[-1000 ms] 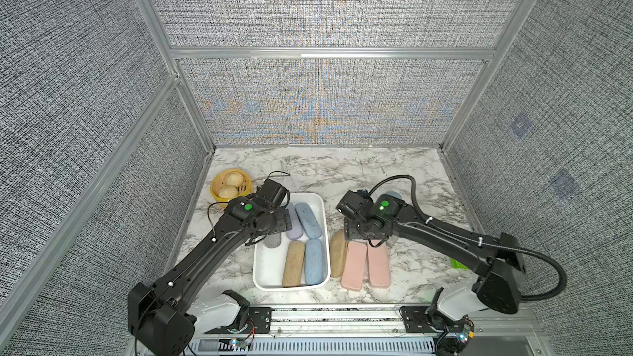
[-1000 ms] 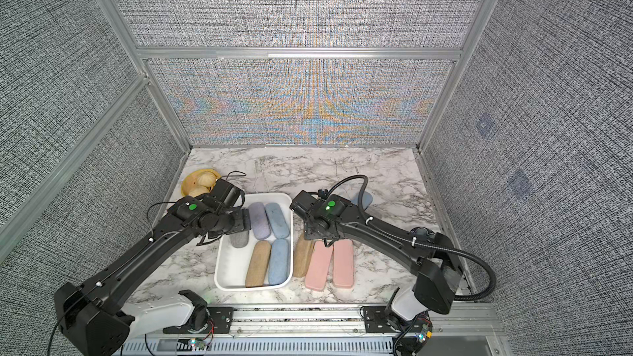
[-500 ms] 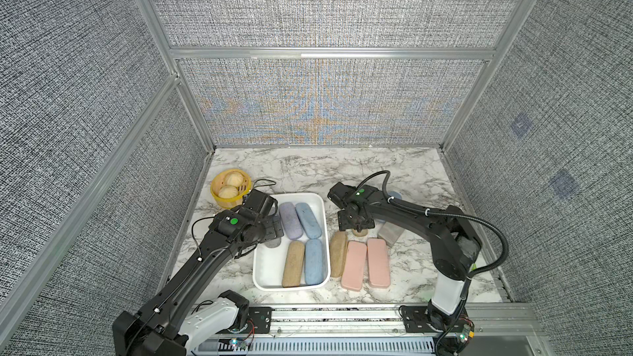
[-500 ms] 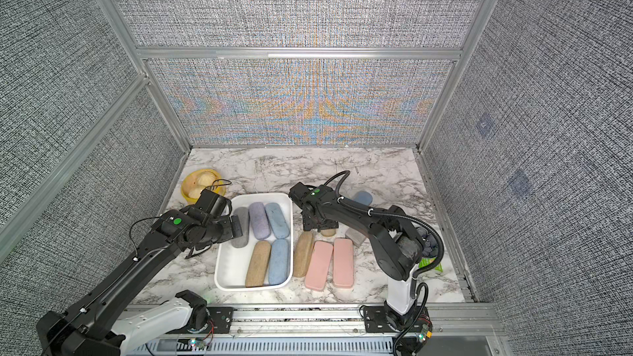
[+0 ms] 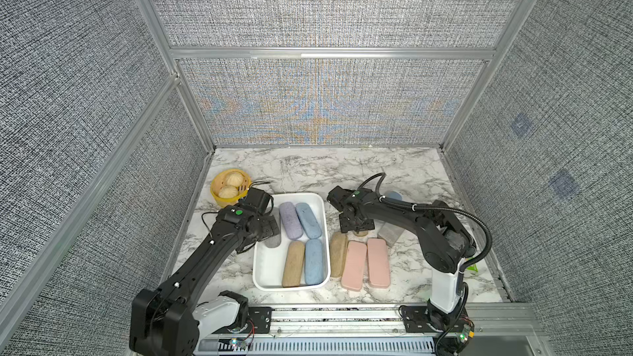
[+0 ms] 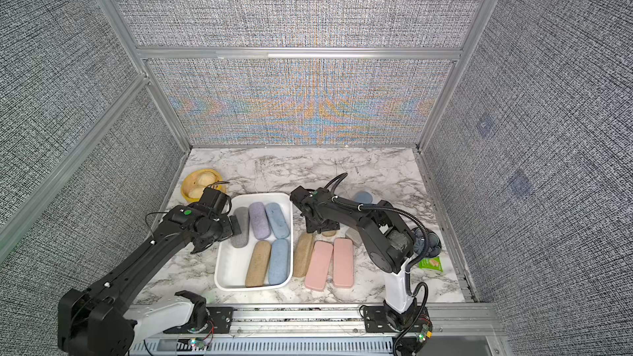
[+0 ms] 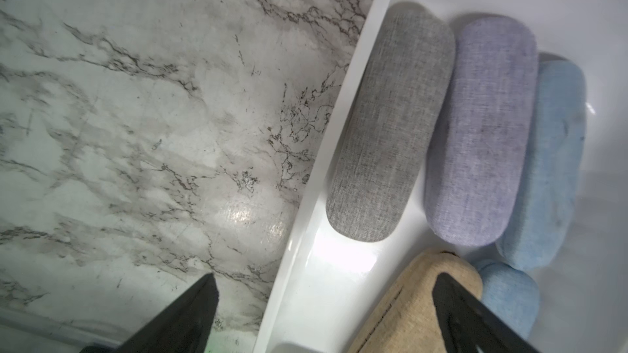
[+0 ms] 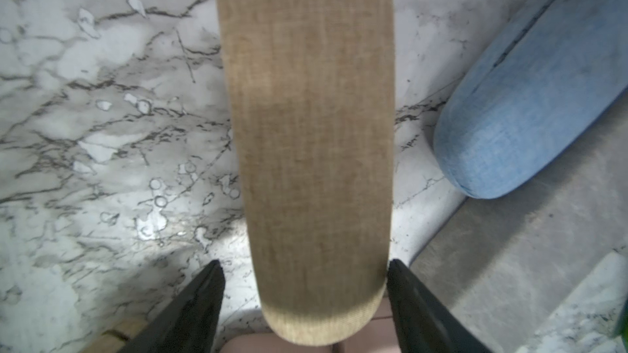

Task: Put the glasses cases into the storage boxes
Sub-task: Pick up the glasses case at the center of the board.

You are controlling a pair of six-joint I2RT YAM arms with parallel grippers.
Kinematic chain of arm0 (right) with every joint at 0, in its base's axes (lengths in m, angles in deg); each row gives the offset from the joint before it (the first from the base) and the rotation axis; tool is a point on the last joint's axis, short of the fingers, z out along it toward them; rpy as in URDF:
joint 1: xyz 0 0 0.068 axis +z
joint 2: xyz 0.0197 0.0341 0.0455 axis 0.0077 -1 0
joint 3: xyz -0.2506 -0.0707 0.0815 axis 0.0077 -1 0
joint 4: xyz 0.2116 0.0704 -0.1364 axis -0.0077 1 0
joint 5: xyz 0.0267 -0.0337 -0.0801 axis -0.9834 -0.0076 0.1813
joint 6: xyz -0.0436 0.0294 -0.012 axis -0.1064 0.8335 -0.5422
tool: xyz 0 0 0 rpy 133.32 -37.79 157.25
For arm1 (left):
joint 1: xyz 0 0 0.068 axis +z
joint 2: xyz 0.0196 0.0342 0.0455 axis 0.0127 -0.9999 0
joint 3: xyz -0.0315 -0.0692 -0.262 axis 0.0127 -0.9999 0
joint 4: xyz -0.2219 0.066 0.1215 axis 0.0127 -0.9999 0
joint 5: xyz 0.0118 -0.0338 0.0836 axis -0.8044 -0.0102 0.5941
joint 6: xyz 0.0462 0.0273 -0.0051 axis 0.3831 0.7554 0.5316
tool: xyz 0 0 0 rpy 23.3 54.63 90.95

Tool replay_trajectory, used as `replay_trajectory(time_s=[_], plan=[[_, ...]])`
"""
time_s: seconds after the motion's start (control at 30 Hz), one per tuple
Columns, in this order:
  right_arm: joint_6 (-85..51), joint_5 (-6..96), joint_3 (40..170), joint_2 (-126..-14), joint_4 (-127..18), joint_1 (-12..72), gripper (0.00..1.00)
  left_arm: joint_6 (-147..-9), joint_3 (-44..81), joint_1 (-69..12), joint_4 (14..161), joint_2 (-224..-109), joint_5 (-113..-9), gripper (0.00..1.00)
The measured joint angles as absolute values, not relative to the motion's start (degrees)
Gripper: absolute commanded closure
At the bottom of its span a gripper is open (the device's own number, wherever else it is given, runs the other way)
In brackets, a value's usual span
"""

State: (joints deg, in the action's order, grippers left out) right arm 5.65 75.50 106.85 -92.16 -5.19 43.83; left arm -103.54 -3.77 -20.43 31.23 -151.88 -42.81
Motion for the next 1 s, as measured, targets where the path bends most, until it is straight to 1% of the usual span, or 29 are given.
replay_trajectory(time_s=[0.1, 0.2, 0.3, 0.43, 0.6, 0.73, 0.8, 0.9, 1.0], plan=[[5.6, 75.6, 106.0, -90.9, -5.6, 43.8, 0.19, -102.9, -4.8, -18.4, 33.9, -155.8, -44.8, 0.01], [5.3, 75.7, 105.9, -91.2, -5.8, 43.3, 0.19, -101.7, -4.9, -18.0, 35.9, -158.6, -46.9, 0.02], [4.8, 75.6, 106.1, -92.8, -6.0, 42.2, 0.19, -100.4, -4.4, -17.8, 37.3, -160.8, -48.9, 0.1], [4.7, 75.6, 106.8, -94.1, -6.2, 41.1, 0.2, -99.0, -3.7, -17.9, 38.8, -162.5, -51.2, 0.13], [4.3, 74.5, 106.0, -94.1, -7.3, 40.0, 0.29, -98.3, -3.6, -17.8, 39.2, -162.6, -52.9, 0.17], [4.1, 72.9, 104.8, -93.7, -8.7, 39.4, 0.34, -98.0, -3.4, -17.9, 40.0, -162.8, -54.8, 0.17], [3.9, 72.7, 104.2, -93.3, -9.4, 39.3, 0.37, -97.6, -3.4, -17.9, 40.7, -163.0, -55.4, 0.17], [4.1, 71.7, 103.6, -92.5, -10.0, 39.2, 0.45, -97.6, -2.7, -18.0, 40.6, -163.5, -55.7, 0.17], [3.9, 71.2, 103.4, -90.7, -9.5, 39.2, 0.48, -97.7, -2.3, -18.0, 40.3, -163.4, -55.6, 0.15]])
